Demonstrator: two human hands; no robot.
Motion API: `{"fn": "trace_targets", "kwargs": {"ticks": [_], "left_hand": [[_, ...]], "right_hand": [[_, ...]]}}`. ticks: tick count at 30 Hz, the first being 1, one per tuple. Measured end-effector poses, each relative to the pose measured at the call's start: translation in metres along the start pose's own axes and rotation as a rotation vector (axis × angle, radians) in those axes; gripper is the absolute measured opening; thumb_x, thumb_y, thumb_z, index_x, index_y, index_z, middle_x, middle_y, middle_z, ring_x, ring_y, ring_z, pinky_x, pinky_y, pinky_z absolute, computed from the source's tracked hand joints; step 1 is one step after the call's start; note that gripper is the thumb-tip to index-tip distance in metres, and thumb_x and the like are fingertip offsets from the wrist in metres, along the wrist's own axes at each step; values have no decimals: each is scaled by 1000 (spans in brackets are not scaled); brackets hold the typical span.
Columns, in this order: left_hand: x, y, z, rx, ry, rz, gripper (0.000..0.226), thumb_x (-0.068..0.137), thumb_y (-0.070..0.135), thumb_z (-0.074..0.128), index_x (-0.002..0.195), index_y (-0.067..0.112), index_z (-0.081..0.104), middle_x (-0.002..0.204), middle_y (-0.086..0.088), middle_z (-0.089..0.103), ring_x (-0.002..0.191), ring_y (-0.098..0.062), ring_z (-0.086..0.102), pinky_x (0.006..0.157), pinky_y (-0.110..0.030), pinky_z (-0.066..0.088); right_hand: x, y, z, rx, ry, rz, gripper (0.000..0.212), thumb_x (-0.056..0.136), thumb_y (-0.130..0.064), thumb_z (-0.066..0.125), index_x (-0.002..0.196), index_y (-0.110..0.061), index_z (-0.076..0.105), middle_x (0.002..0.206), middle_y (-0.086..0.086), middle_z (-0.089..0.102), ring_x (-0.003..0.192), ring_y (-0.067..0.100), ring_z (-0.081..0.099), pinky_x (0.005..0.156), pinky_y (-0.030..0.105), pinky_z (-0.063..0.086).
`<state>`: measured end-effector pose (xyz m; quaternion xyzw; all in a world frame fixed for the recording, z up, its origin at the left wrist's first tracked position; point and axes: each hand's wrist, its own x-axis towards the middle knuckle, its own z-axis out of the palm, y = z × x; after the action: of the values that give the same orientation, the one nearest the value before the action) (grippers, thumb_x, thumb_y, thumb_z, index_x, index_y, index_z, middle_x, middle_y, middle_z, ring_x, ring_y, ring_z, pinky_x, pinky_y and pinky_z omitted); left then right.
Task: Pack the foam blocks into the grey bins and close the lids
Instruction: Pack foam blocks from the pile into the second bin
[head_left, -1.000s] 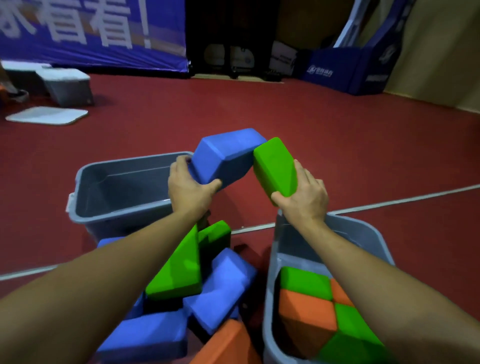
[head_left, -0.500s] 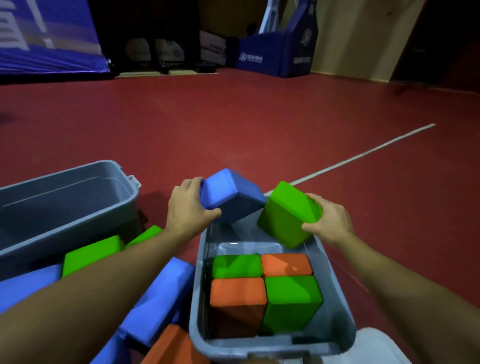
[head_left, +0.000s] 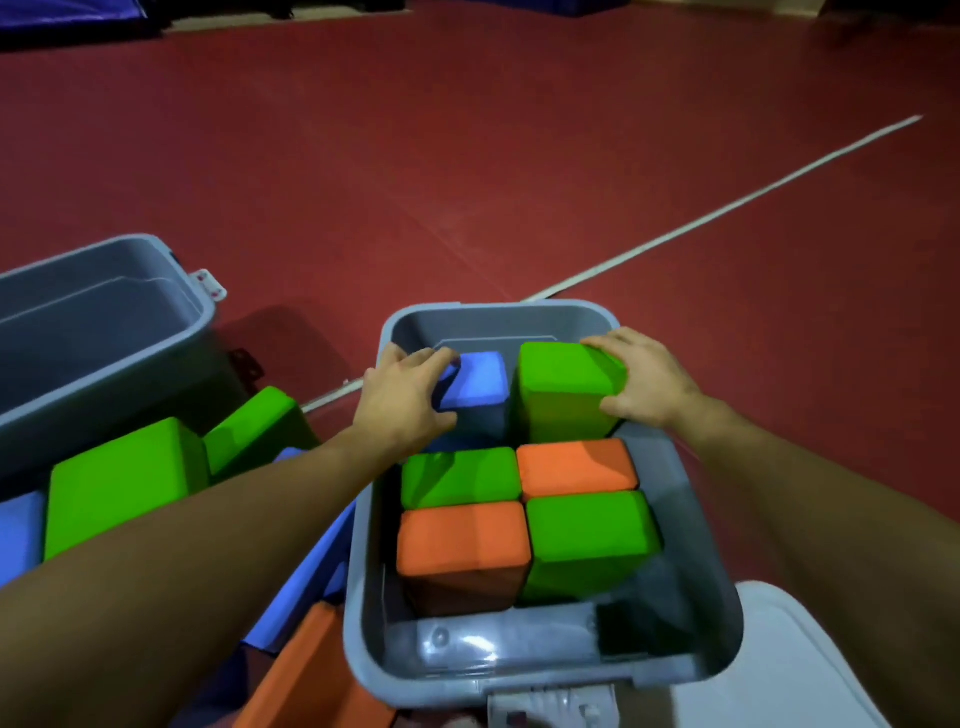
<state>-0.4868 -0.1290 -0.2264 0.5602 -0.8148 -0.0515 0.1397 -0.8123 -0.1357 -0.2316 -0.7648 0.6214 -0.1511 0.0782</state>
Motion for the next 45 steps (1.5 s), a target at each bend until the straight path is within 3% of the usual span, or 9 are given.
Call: {"fn": "trace_targets", "kwargs": {"ticks": [4,13,18,21,26,30,39,45], "left_hand": [[4,-3,29,9,-70,13,58,70,40,72,123,33,50,124,12,59,100,-25,39,76,-39,41],[5,-2,63,-67,-242,-54,62,77,45,76,129,32,46,130,9,55,111,-26,35,91,-51,43],[3,-5,67,-52,-285,-38,59,85,45,68,137,32,44,139,9,50,118,-27,35,97,-51,41],[-1,-7,73,-11,-335,-6,57,91,46,58,144,32,41,147,3,45,121,-30,35,100,-50,42],[-7,-6,80,24,-311,-22,70,84,65,58,145,32,44,153,-3,39,126,-32,35,106,-45,39],[-10,-6,84,41,-283,-39,74,81,70,59,143,31,47,152,-4,41,123,-32,38,108,-40,35],[-13,0,79,99,-316,-51,71,86,69,51,146,30,43,155,-5,37,125,-33,38,109,-39,34],[-22,9,74,20,-200,-45,63,79,69,61,126,27,62,140,-2,52,120,-31,44,98,-41,42]], "right_hand": [[2,12,21,-81,-96,-49,90,47,-38,65,136,-25,55,123,5,60,113,29,54,98,33,42],[-2,18,52,-176,-261,-76,86,52,-39,62,137,-29,53,125,2,63,112,28,59,98,34,45],[3,13,57,-315,-316,-72,85,52,-42,58,137,-38,48,121,-1,65,113,28,53,95,39,43],[3,9,57,-305,-323,-67,75,57,-47,54,131,-37,55,119,-4,66,110,28,52,93,40,43],[1,1,68,-121,-277,-131,76,67,-68,47,129,-27,60,124,-2,64,108,26,56,98,42,43],[-3,1,74,-129,-253,-121,83,61,-83,50,120,-26,64,118,-4,63,108,22,56,98,36,40],[-2,-5,76,-76,-250,-64,68,64,-65,76,119,-26,64,120,-3,64,112,22,56,100,35,37],[1,-24,67,-167,-221,-49,79,60,-72,61,130,-35,56,124,-4,59,114,26,50,97,45,45]]}}
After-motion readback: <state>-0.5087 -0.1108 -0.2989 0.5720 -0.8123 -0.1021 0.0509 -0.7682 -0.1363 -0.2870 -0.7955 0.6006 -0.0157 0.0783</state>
